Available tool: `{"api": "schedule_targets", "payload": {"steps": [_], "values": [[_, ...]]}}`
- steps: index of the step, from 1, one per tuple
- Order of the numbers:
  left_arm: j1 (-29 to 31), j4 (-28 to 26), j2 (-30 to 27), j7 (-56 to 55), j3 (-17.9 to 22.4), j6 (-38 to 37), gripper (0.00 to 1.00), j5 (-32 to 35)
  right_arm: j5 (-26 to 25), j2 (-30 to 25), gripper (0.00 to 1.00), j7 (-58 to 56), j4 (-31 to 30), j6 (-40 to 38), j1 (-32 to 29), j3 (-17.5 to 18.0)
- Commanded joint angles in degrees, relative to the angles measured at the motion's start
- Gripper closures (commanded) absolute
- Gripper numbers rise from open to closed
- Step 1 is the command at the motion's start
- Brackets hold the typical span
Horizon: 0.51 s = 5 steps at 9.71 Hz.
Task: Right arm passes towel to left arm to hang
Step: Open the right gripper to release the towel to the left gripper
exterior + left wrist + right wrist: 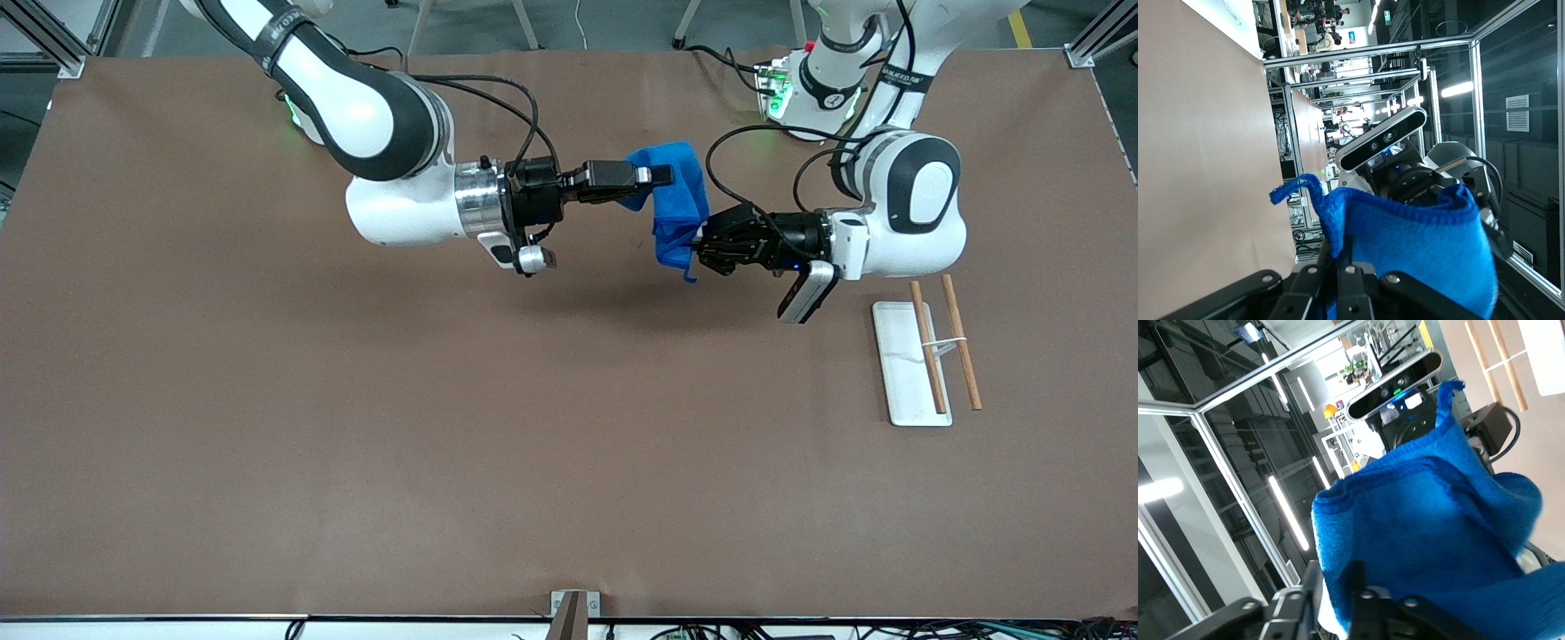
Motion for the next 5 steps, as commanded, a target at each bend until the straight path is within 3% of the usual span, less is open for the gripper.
{"api": "schedule_targets", "payload": {"steps": [1,2,5], "values": [[0.32,-0.66,1.58,0.95,-0.13,1.11,1.0,2.45,-6.34,-2.84,0.0,0.15,-3.99,2.07,-2.07,0.15],[1.37,-0.22,1.58,0.16,-0.04,1.11,1.0,4.12,-9.51,-5.46,0.0,0.68,-7.31,3.64,-3.04,-0.72],[3.83,2.85,1.4,-5.54,0.05,1.11,1.0,14.12,-26.45,-6.45,0.0,1.12,-11.55,4.36,-3.57,-7.92]]}}
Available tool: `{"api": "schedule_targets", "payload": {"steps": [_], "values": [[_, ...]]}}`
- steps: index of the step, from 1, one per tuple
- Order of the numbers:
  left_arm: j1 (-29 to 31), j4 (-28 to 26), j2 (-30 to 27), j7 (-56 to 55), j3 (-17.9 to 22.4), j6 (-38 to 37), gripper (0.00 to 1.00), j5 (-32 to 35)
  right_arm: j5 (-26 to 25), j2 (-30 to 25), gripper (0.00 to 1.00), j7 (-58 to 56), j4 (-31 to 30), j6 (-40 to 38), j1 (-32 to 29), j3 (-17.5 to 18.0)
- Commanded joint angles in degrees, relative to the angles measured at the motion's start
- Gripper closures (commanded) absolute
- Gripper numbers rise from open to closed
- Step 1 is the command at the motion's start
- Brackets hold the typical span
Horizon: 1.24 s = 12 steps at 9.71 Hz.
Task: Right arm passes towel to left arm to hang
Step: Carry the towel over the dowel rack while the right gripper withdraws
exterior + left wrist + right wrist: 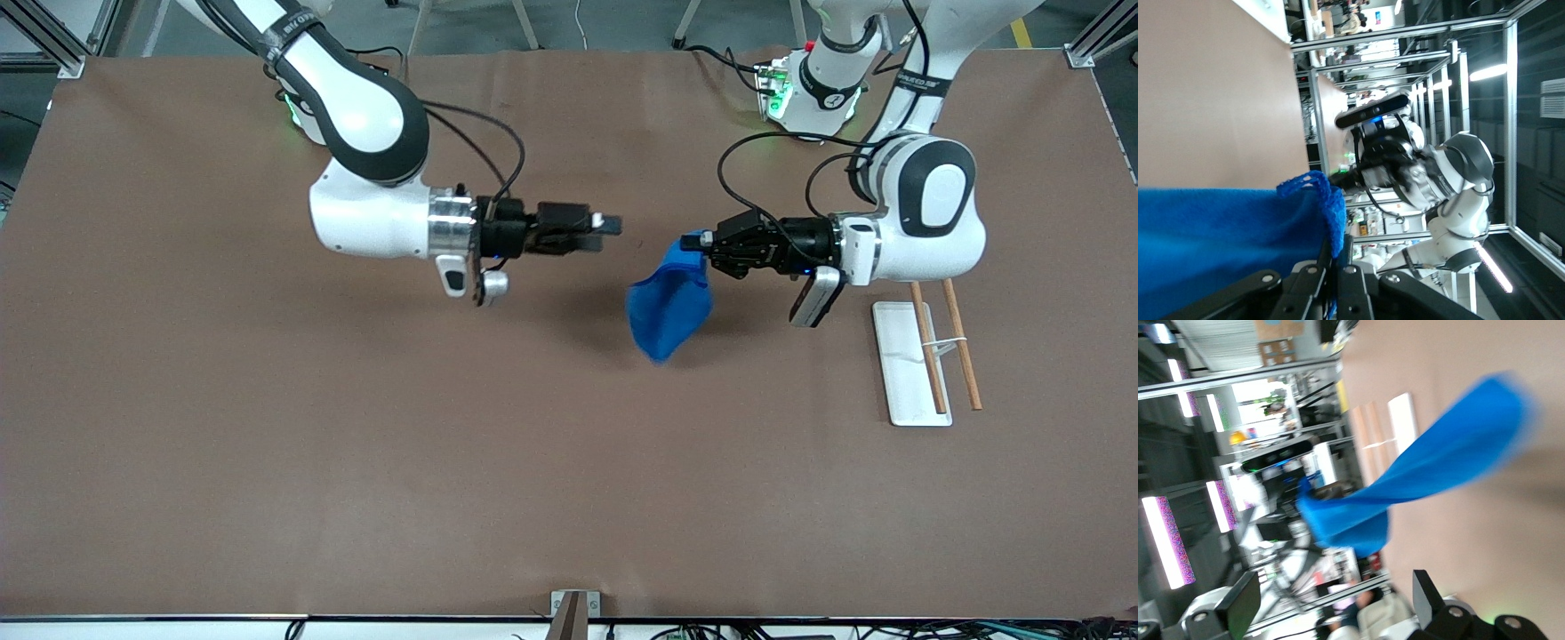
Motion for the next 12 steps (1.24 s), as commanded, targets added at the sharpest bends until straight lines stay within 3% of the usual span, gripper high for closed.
{"api": "schedule_targets", "payload": {"steps": [1,3,5,6,8,9,10,12], "values": [[1.52,2.14,1.1,-3.37,-0.05,0.98,1.0,7.88,-11.68,-3.67,0.0,0.9,-5.28,-0.44,-0.97,-5.81],[4.5,6.51,0.75,-10.03,-0.05,0.98,1.0,20.94,-24.86,-5.87,0.0,0.82,-8.1,-0.53,-0.97,-12.84],[6.96,12.92,-0.13,-20.48,-0.22,0.28,1.0,38.85,-42.5,-6.57,0.0,0.82,-8.2,-0.97,-0.97,-20.4],[7.15,15.65,-0.31,-24.44,-0.14,0.1,1.0,46.16,-48.16,-6.83,0.0,0.82,-8.29,-1.06,-0.97,-23.65],[7.15,18.05,-0.66,-31.3,-0.05,0.1,1.0,56.03,-52.77,-8.5,0.0,0.9,-8.55,-2.11,-0.88,-31.73],[7.15,19.1,-0.75,-35.08,-0.05,0.1,1.0,62.0,-58.27,-9.73,0.0,0.99,-8.46,-3.68,-0.88,-35.86],[7.06,19.2,-1.45,-39.47,-0.22,0.1,1.0,67.54,-63.03,-11.13,0.0,2.21,-8.29,-3.87,-0.88,-38.51],[7.15,19.02,-2.42,-42.06,-0.14,0.19,1.0,75.48,-73.74,-14.29,0.0,5.72,-8.2,-4.57,-0.97,-40.38]]}}
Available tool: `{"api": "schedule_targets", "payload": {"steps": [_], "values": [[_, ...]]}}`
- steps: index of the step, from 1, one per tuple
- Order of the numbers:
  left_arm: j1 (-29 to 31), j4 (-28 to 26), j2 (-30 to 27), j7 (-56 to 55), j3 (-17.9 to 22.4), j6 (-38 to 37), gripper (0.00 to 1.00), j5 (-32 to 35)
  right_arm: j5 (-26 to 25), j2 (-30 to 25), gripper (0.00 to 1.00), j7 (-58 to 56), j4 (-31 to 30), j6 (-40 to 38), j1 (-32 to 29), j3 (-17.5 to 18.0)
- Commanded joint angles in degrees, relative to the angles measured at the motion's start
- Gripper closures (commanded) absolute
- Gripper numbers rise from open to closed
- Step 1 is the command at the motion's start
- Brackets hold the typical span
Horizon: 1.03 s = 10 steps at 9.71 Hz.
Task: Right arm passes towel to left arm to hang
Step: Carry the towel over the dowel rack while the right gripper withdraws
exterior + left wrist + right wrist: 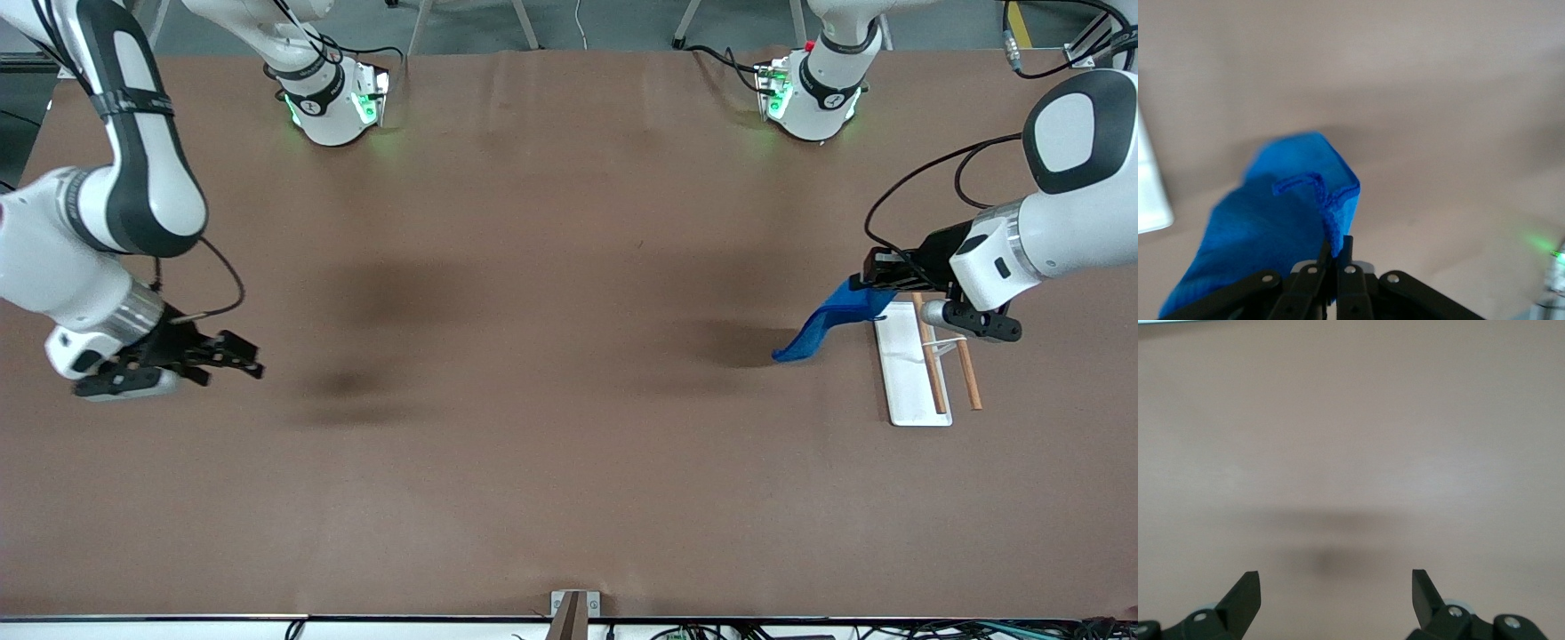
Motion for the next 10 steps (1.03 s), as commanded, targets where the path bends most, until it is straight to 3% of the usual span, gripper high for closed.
{"api": "schedule_targets", "payload": {"steps": [1,4,6,7,8,10], "values": [[0.87,-1.07,-0.13,-1.75,-0.04,0.61,1.0,4.58,-8.38,-5.87,0.0,7.36,-1.47,-4.82,0.6,-1.19],[5.96,-1.07,0.74,-1.23,-0.04,1.57,1.0,6.94,-8.67,-13.16,0.0,15.49,0.54,-17.75,0.6,-1.11],[7.19,-0.98,2.14,-2.37,-0.04,4.9,1.0,13.61,-11.02,-12.83,0.0,12.95,12.71,-32.11,2.61,-5.65],[8.51,-1.15,2.93,-2.37,0.57,6.57,1.0,13.64,-11.3,-12.74,0.0,13.02,17.56,-36.54,2.36,-5.94],[7.39,-0.98,3.55,-2.37,4.58,7.37,1.0,13.46,-11.48,-12.74,0.0,12.59,21.0,-37.63,2.09,-5.94],[0.46,-0.98,4.69,-2.2,16.78,9.48,1.0,12.85,-10.69,-12.83,0.0,12.76,21.65,-41.15,1.65,-5.86]]}}
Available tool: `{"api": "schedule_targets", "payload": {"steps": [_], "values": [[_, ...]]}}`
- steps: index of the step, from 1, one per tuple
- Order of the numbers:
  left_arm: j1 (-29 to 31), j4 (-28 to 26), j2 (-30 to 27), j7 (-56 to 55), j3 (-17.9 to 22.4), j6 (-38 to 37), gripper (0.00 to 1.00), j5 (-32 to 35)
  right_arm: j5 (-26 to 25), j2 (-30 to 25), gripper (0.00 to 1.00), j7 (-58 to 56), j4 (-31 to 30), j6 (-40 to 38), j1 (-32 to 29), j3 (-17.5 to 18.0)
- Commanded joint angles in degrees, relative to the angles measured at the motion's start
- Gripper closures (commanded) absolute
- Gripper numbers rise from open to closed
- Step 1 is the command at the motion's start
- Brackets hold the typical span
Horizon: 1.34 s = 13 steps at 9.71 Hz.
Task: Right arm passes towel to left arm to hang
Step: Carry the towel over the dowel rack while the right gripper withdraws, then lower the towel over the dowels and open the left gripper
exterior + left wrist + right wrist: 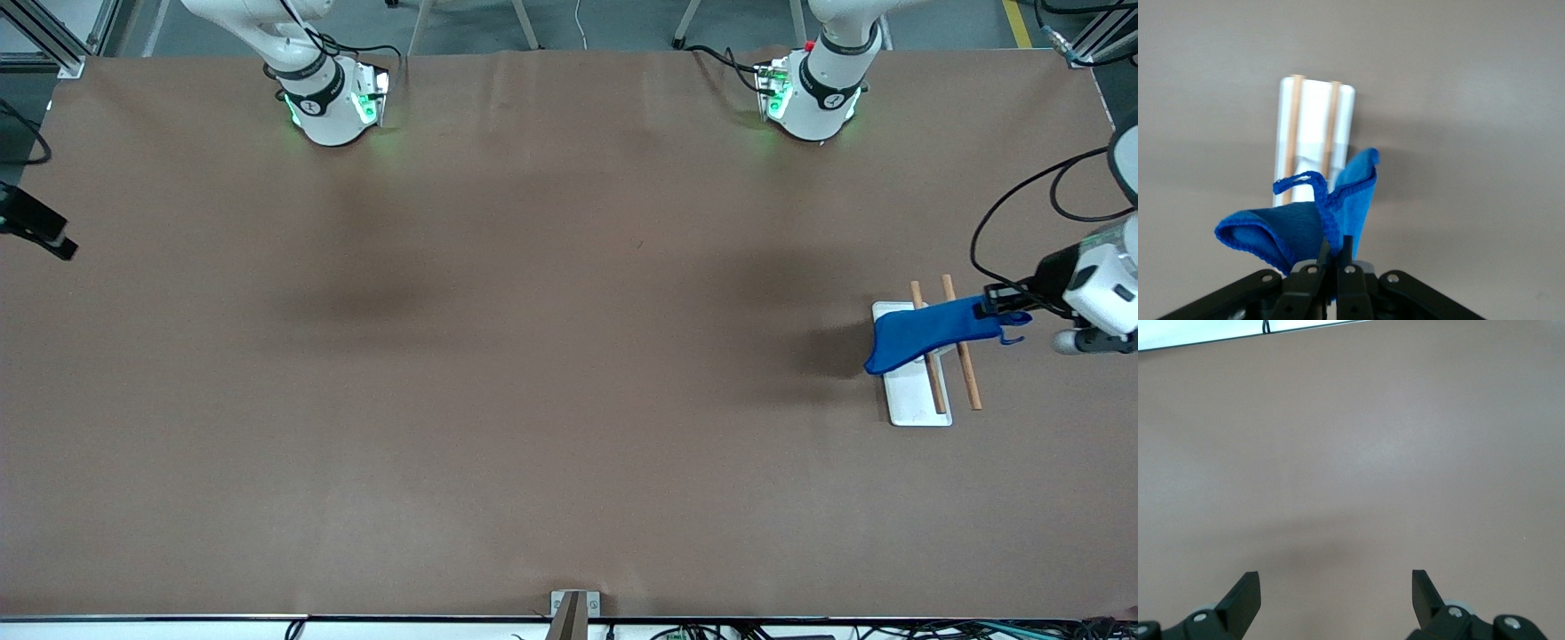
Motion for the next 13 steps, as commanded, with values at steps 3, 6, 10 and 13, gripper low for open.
{"api": "schedule_targets", "payload": {"steps": [3,6,10,13], "values": [[-4.84,-0.15,4.9,-0.11,14.26,2.81,1.0,-3.23,-1.62,0.99,0.0,-0.65,0.86,-1.87,0.93,0.23],[-4.4,3.69,10.79,-0.2,16.39,3.08,0.69,-3.43,-3.39,0.99,0.0,-0.65,0.95,-2.93,0.93,0.4],[-4.93,8.63,12.4,0.93,14.65,3.78,0.0,-3.25,-3.39,0.99,0.0,-0.65,0.95,-2.84,0.85,0.31],[-5.11,9.61,5.31,1.2,6.58,3.52,0.0,1.22,-3.21,0.99,0.0,-0.3,0.78,-2.58,-0.29,1.1]]}}
